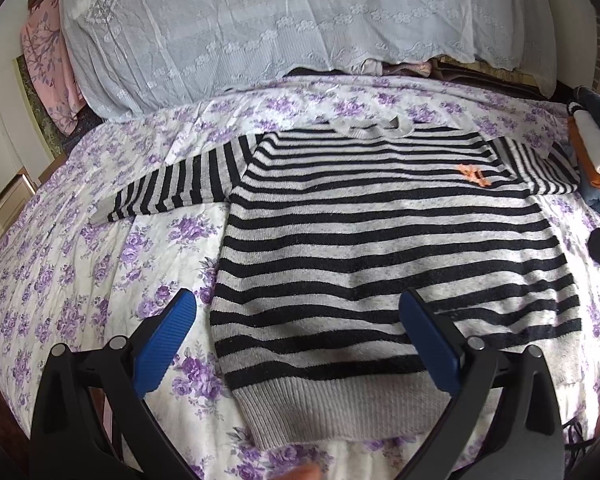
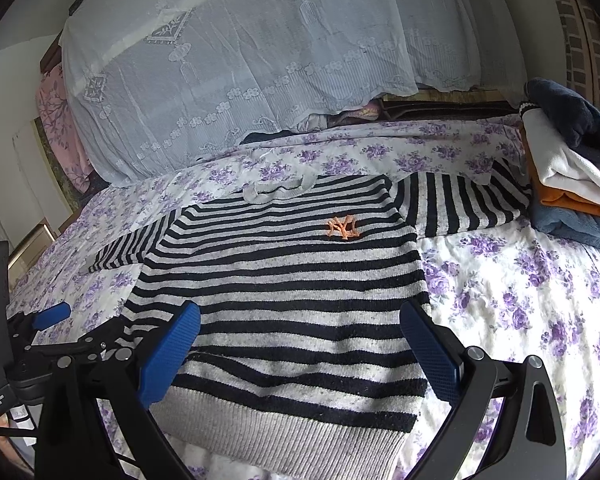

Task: Fold small clothes
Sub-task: 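Grasp the sweater sleeve cuff nearest the clothes stack with the right tool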

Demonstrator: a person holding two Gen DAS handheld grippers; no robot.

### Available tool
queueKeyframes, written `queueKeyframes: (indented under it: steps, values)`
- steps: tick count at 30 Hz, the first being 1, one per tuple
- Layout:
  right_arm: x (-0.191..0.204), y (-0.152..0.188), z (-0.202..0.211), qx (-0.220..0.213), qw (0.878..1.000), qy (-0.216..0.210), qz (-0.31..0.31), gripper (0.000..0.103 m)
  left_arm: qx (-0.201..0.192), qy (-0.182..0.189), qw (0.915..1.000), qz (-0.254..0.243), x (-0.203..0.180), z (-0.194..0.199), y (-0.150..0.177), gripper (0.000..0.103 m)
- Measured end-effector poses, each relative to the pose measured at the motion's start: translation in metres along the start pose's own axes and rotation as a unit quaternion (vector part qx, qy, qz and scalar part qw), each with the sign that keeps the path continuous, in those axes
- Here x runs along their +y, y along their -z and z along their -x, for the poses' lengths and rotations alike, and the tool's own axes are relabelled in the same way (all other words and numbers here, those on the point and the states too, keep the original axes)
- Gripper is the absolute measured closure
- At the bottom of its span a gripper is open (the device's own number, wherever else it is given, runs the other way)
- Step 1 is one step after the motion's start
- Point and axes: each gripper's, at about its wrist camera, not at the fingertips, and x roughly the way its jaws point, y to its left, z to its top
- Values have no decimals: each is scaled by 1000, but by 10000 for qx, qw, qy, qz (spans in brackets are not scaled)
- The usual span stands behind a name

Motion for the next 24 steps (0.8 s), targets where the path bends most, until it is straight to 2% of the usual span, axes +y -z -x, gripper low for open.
queueKeyframes:
  steps: [4, 9, 11, 13, 14, 18, 22, 24]
  values:
    - [-46, -11, -18, 25, 9987, 329, -382, 3, 249, 1, 9995, 179, 14, -29, -14, 4]
    - [-131, -25, -47, 58, 9885, 627, -1373, 6, 501, 224, 9985, 85, 7, -58, -41, 4]
    - [-159, -30, -58, 124, 9808, 752, -1794, 23, 501, 180, 9985, -98, -4, -69, -51, 4]
    - [-183, -37, -69, 93, 9727, 752, -2191, 32, 514, 79, 9984, -204, -16, -82, -63, 4]
    - [-191, -40, -75, 68, 9684, 890, -2329, 37, 550, 79, 9983, -191, -20, -89, -70, 4]
    - [-210, -52, -104, 158, 9552, 1606, -2481, 46, 675, 84, 9977, -22, -37, -118, -94, 4]
    - [-231, -55, -125, 132, 9423, 1675, -2896, 49, 764, -95, 9970, 23, -51, -154, -100, 4]
    - [-232, -60, -135, 81, 9411, 1764, -2885, 49, 1023, -19, 9947, 129, -53, -177, -94, 4]
